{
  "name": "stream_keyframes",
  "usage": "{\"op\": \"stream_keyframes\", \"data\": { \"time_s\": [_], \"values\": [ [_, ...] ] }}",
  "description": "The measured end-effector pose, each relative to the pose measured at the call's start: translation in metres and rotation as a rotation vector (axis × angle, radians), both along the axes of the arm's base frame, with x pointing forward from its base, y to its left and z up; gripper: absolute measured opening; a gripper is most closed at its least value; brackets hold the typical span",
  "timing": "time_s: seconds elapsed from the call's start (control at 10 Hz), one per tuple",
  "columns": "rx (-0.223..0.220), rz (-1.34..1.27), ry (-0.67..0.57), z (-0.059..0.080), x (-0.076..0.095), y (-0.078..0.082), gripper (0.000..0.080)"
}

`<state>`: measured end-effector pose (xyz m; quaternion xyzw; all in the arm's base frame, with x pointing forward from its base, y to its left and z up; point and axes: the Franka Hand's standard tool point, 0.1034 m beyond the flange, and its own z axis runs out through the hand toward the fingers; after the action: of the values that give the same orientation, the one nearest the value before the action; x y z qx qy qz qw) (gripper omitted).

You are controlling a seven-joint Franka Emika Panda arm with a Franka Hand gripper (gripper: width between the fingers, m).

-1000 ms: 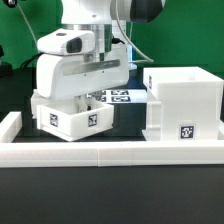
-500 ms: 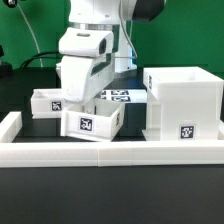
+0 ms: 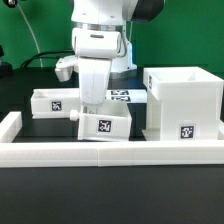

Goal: Assemble drawer

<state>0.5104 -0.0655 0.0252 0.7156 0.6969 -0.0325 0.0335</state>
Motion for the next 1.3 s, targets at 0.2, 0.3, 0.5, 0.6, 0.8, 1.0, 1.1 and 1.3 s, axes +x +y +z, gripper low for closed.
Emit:
{"op": "stream_keyframes", "data": {
  "time_s": [0.2,0.3,0.5,0.6,0.8,1.0,1.1,1.3],
  "values": [
    [0.0,-0.001,0.001,0.0,0.0,0.0,0.0042],
    [0.0,-0.006,0.009,-0.001,-0.001,0.002,0.0042],
    [-0.001,-0.008,0.01,0.001,0.003,0.005,0.0042],
    [-0.001,-0.012,0.014,0.001,0.003,0.004,0.0042],
    [-0.001,-0.016,0.015,0.001,0.002,-0.002,0.0042],
    [0.025,0.01,0.019,0.0,0.001,-0.008,0.0042],
    [0.056,0.017,0.03,0.001,0.001,-0.009,0.0042],
    [0.119,0.012,0.05,0.001,0.005,-0.014,0.0042]
  ]
}}
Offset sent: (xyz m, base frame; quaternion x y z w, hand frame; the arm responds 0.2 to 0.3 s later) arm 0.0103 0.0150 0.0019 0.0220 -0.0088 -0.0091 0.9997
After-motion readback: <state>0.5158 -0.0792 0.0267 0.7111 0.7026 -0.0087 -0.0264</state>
